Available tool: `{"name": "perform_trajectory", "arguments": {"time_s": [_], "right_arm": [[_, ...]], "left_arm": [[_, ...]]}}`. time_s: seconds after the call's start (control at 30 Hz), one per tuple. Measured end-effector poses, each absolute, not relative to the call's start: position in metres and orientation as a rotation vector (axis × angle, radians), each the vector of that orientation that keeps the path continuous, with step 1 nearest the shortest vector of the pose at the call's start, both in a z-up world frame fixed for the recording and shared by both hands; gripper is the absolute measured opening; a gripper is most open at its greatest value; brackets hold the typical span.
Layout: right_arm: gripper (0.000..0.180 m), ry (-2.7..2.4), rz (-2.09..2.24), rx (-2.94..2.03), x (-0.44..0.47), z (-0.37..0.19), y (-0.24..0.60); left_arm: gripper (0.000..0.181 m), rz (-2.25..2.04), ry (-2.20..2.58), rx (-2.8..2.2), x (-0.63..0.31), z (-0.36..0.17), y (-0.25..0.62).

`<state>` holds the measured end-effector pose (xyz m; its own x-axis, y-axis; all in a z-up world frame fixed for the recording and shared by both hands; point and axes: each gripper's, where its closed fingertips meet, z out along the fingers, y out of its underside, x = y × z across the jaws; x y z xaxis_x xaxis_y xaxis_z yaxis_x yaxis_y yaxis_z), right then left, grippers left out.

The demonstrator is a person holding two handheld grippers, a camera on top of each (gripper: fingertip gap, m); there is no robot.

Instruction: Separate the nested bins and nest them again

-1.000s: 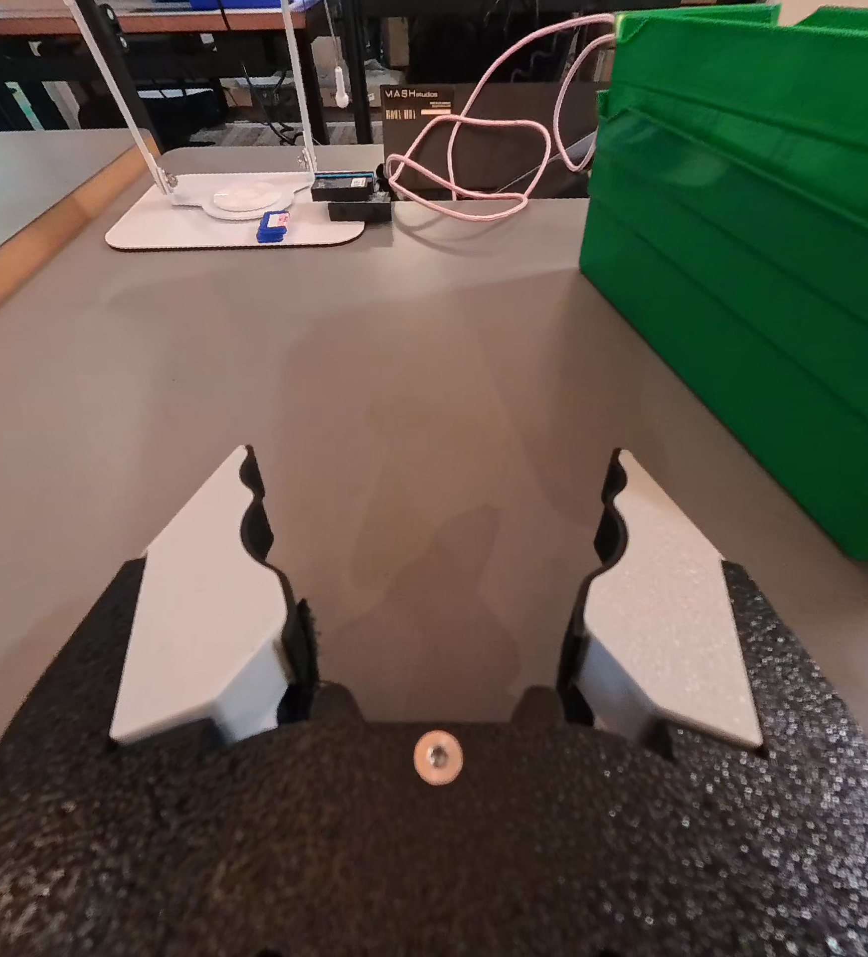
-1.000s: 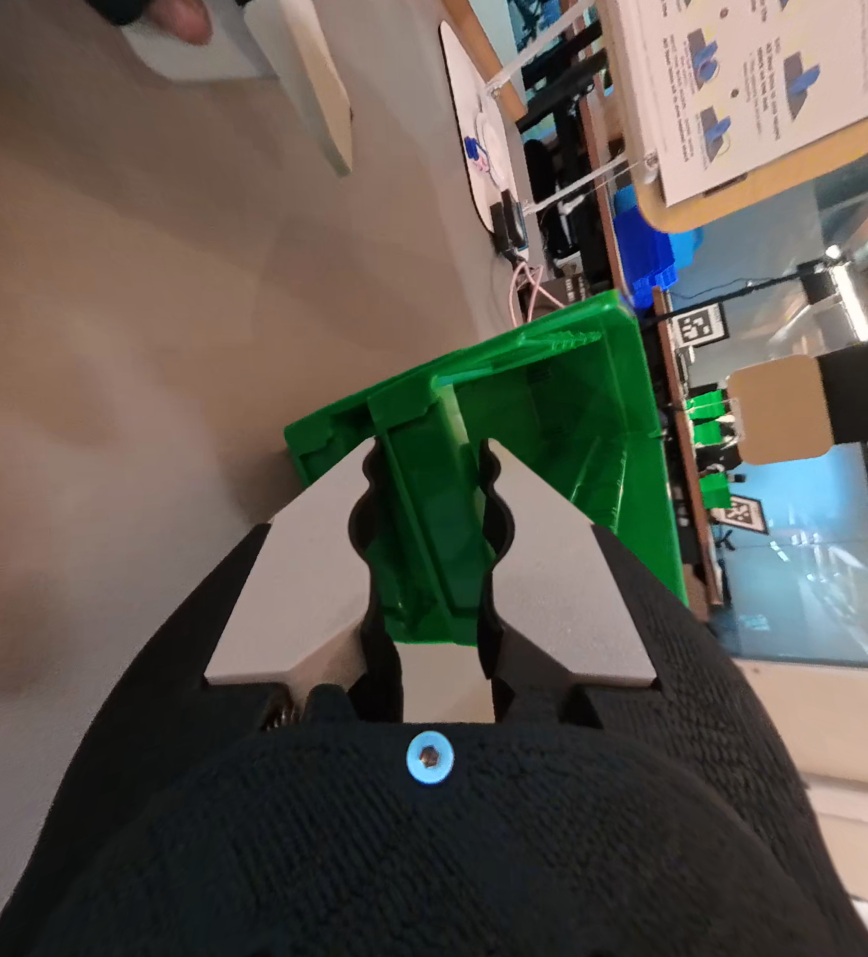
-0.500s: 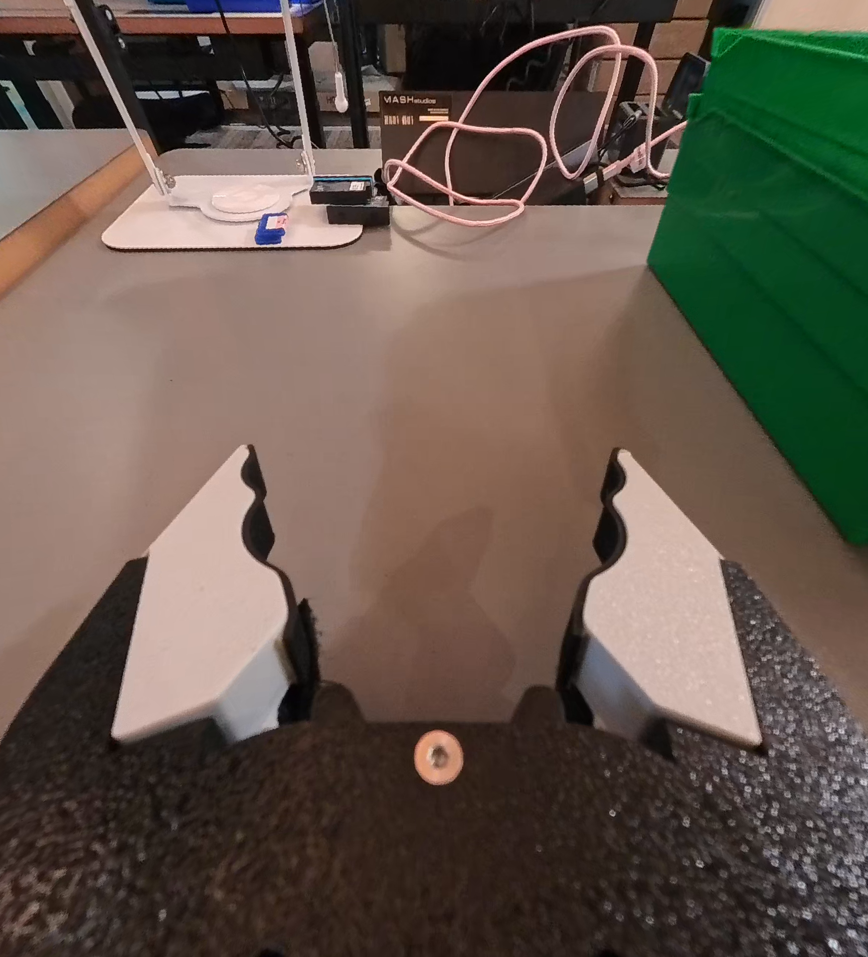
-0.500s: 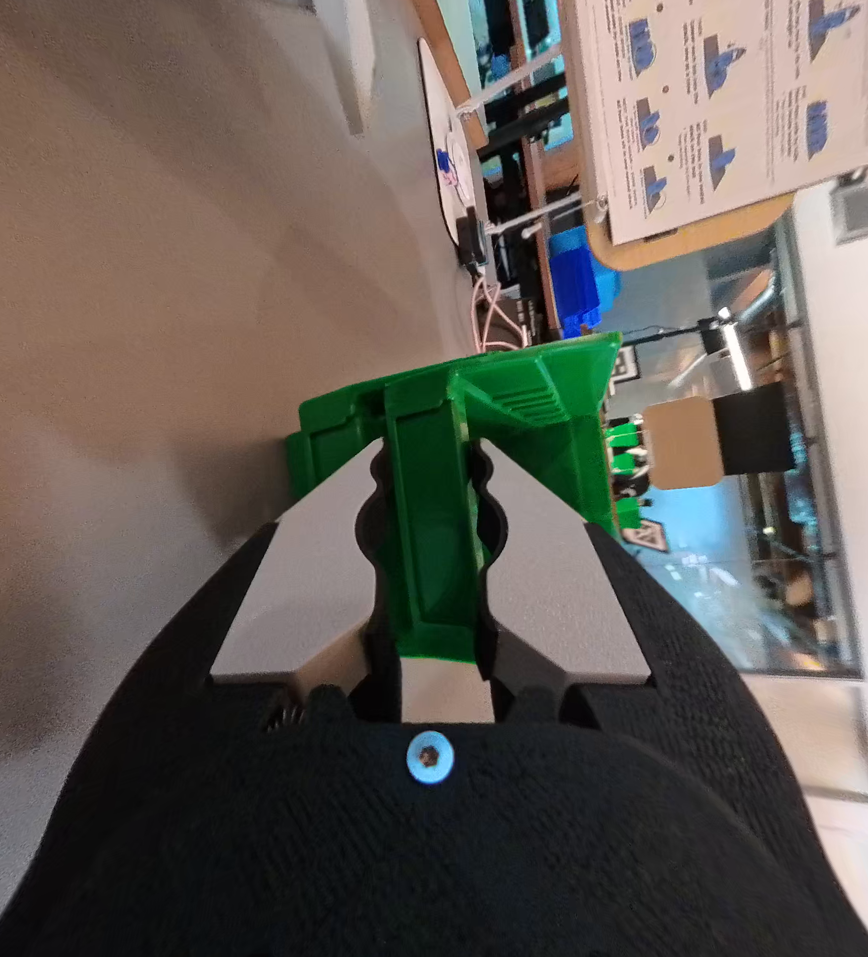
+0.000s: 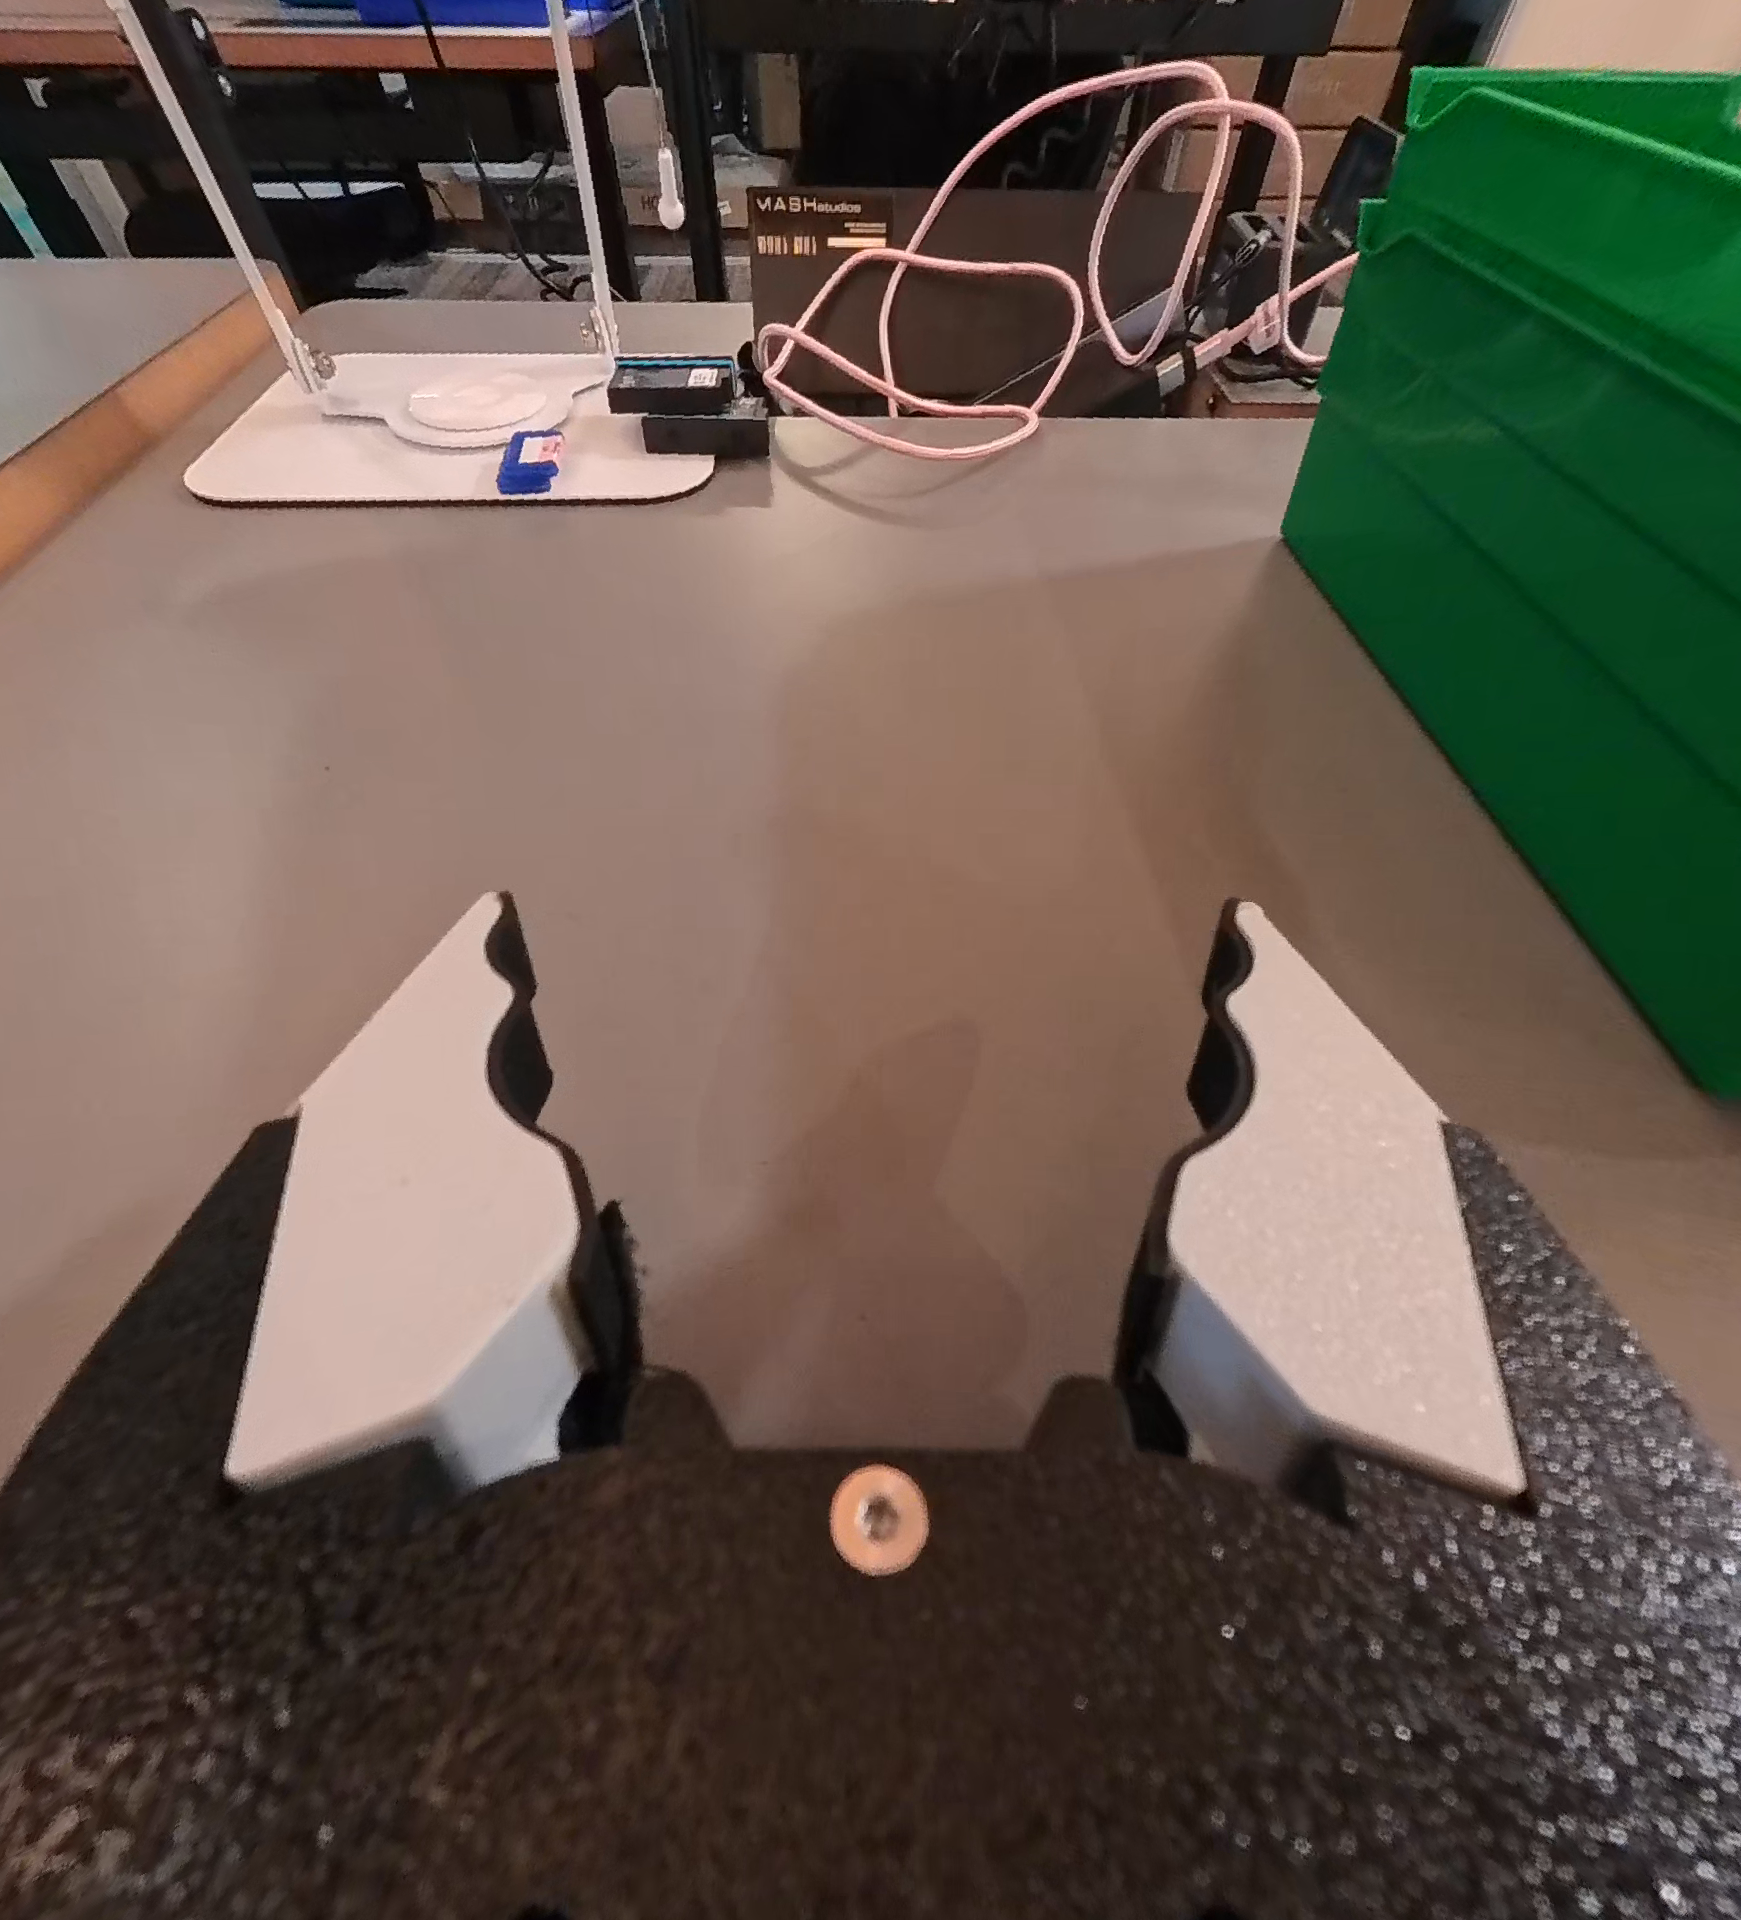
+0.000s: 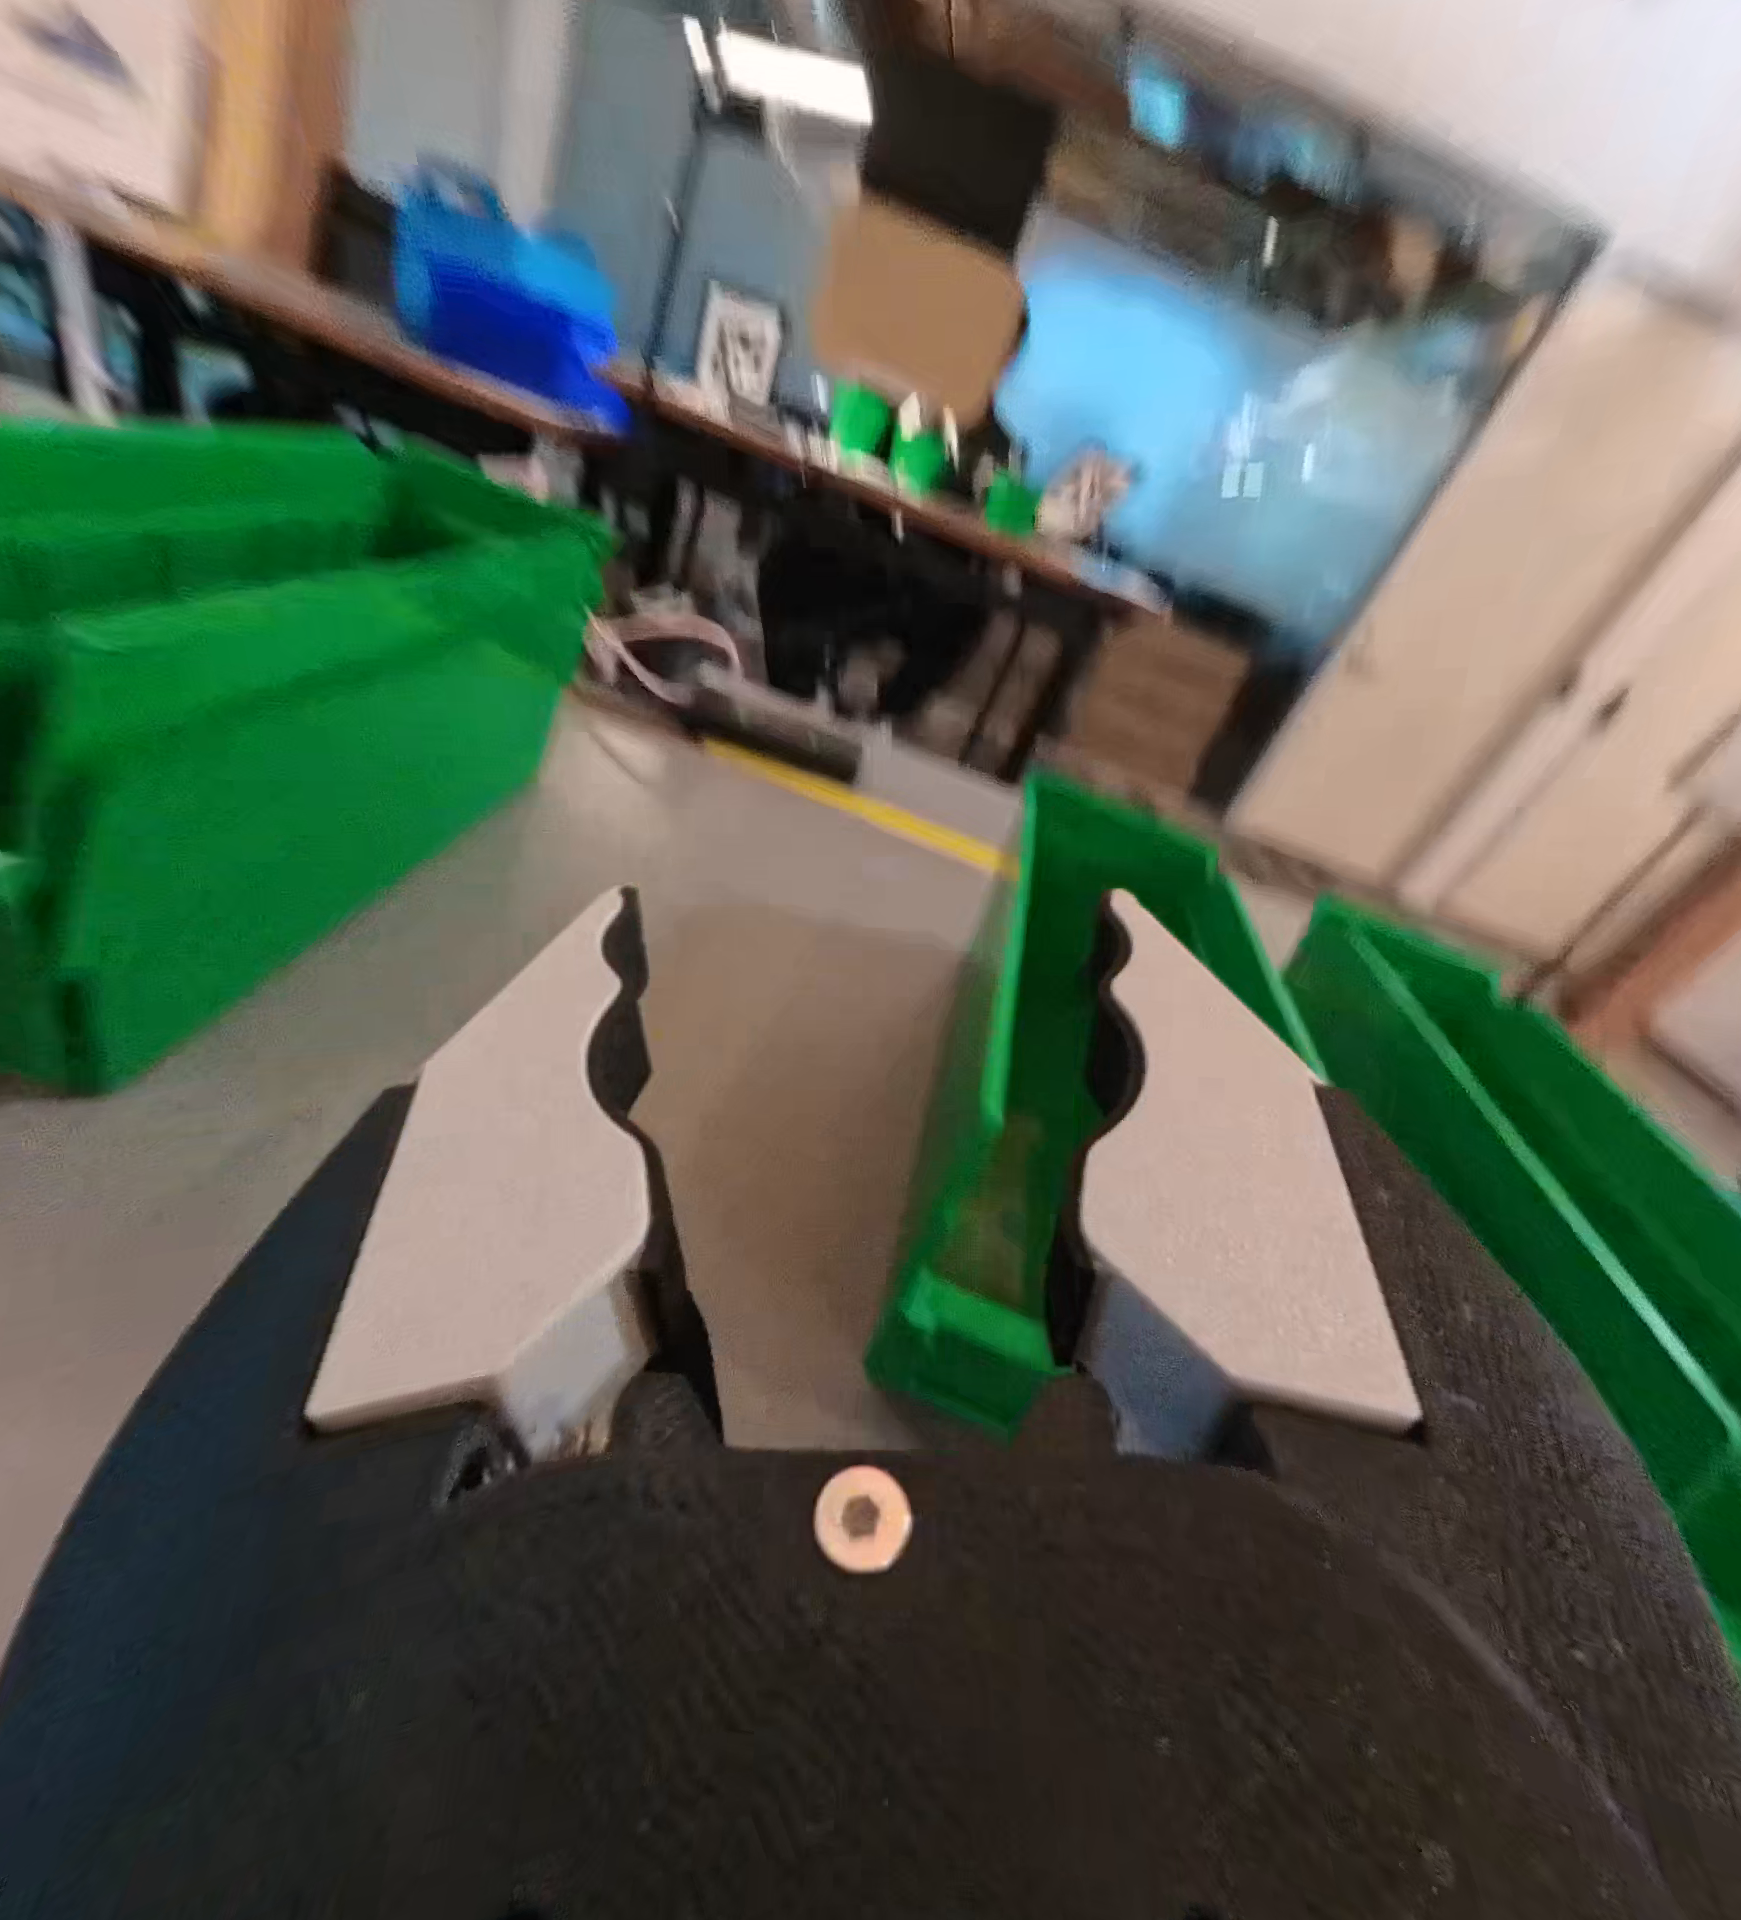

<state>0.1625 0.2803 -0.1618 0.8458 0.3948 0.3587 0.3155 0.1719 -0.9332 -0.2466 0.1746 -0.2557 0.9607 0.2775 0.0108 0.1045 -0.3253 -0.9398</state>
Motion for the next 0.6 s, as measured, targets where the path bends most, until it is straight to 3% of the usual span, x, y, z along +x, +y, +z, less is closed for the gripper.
{"name": "perform_trajectory", "arguments": {"time_s": [0.1,0.27,0.33,0.53,0.6], "right_arm": [[0.097,-0.593,0.017,-1.663,0.196,-0.198,0.304],[0.150,-0.435,0.047,-1.758,0.224,-0.218,0.320],[0.158,-0.386,0.076,-1.763,0.227,-0.223,0.324],[0.160,-0.386,0.040,-1.780,0.232,-0.218,0.330],[0.146,-0.466,0.048,-1.787,0.228,-0.201,0.334]], "left_arm": [[0.126,0.171,-0.275,-1.901,-0.245,-0.255,0.175],[0.125,0.160,-0.281,-1.893,-0.246,-0.254,0.175],[0.125,0.158,-0.282,-1.894,-0.246,-0.255,0.175],[0.125,0.151,-0.282,-1.891,-0.245,-0.254,0.175],[0.125,0.145,-0.286,-1.889,-0.246,-0.254,0.174]]}}
